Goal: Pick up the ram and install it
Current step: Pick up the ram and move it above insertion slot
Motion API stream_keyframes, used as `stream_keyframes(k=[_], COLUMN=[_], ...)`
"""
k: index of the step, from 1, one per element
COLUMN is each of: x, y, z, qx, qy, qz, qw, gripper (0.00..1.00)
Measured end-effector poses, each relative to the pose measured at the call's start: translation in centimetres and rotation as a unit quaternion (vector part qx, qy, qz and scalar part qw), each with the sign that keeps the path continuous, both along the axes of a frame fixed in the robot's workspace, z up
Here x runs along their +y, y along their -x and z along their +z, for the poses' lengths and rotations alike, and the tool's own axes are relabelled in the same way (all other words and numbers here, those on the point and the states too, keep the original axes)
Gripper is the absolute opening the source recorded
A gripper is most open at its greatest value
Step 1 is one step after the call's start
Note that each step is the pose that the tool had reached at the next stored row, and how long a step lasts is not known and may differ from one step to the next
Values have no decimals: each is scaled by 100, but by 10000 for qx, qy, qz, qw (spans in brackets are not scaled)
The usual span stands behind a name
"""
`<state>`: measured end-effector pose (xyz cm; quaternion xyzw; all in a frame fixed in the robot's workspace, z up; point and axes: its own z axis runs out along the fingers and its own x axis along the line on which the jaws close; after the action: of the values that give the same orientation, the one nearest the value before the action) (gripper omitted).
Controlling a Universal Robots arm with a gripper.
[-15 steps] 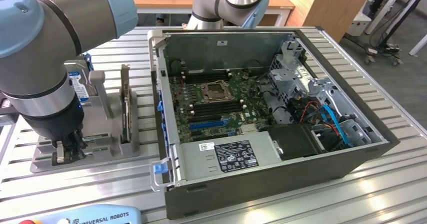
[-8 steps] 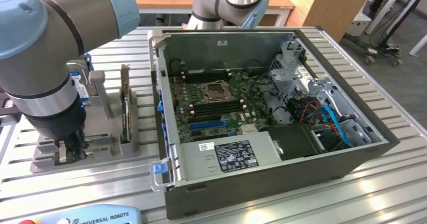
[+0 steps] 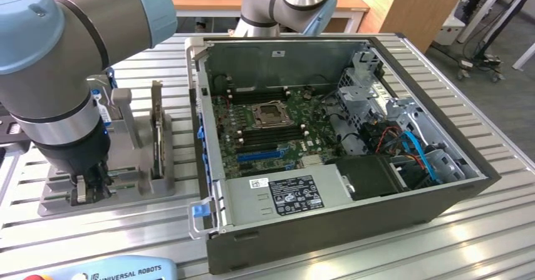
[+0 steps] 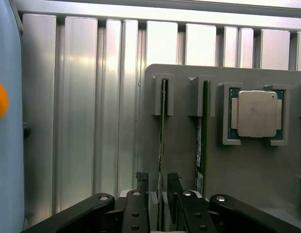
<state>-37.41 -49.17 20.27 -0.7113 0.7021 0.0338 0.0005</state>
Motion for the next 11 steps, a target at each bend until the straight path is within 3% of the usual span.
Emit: stream_keyframes(k=[11], x=[16], y=[1], z=[-15], qx=[0], qy=[0], qz=[0], qw=[10000], gripper=[30])
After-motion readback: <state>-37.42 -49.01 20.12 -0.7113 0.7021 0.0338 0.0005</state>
